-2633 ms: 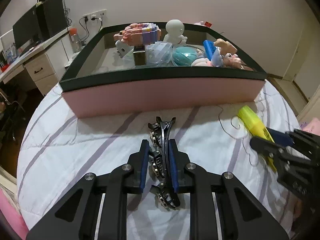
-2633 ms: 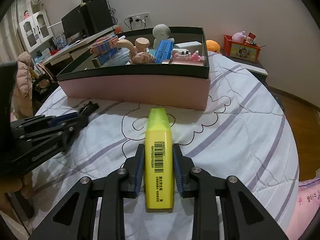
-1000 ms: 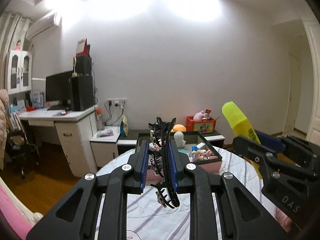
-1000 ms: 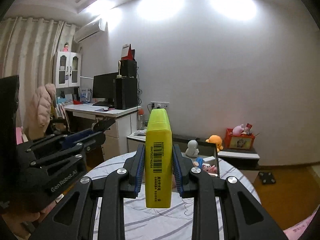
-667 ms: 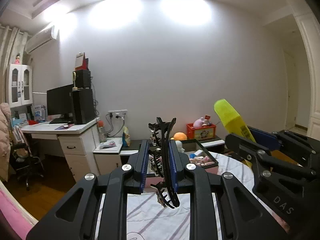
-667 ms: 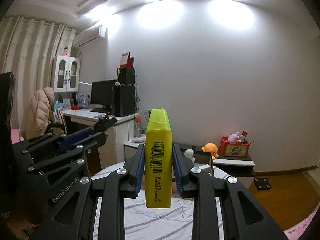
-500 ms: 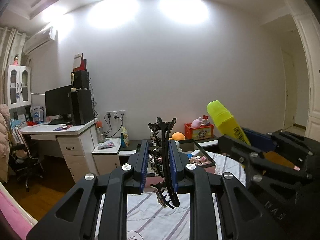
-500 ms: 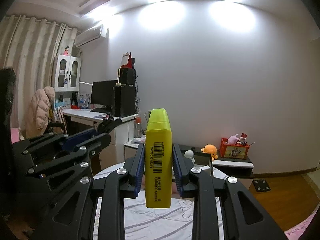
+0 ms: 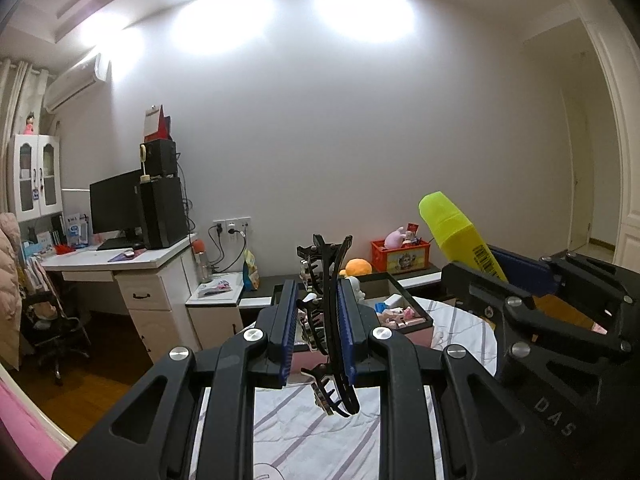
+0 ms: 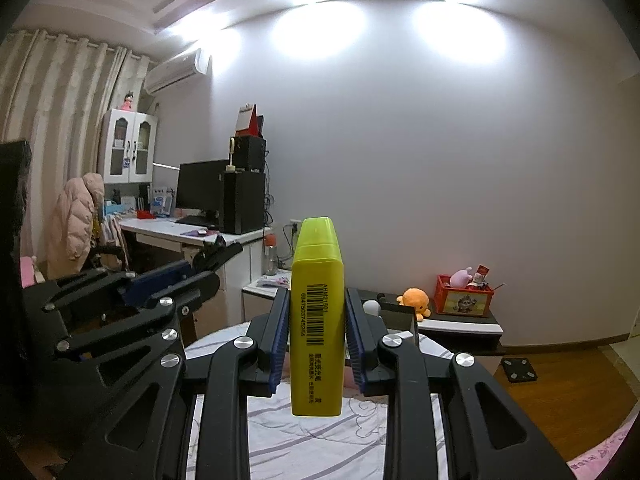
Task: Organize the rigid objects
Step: 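Carry the yellow highlighter and hair clip over the pink box with both tools, then open both tools to drop the items into the pink box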
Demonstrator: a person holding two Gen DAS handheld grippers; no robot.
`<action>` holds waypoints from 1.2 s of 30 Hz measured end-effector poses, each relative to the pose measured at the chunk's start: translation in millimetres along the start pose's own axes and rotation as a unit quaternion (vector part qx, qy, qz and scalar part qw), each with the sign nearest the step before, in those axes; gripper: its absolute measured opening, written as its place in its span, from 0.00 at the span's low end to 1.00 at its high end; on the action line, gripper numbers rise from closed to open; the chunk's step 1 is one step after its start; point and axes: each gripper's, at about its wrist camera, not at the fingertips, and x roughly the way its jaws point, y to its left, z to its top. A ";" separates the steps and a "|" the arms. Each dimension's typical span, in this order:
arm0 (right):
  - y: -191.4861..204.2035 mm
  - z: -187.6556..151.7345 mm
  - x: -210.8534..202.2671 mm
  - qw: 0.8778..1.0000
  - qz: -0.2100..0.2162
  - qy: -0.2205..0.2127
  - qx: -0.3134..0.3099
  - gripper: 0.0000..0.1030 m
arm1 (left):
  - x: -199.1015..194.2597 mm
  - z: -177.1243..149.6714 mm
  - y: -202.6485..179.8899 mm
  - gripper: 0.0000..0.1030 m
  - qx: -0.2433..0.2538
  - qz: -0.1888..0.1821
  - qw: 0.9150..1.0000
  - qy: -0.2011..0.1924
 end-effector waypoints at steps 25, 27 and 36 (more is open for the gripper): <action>-68.5 0.0 142.2 0.998 -0.024 0.053 0.007 0.27 | 174.8 28.3 9.6 0.19 0.027 0.017 0.999 0.013; -77.7 -4.5 162.7 0.997 -0.022 0.072 0.013 0.27 | 198.0 23.1 10.6 0.19 0.025 0.010 0.999 0.037; -112.1 -48.5 240.7 0.983 -0.024 0.177 0.046 0.26 | 297.1 -30.3 9.3 0.19 0.003 -0.027 0.987 0.157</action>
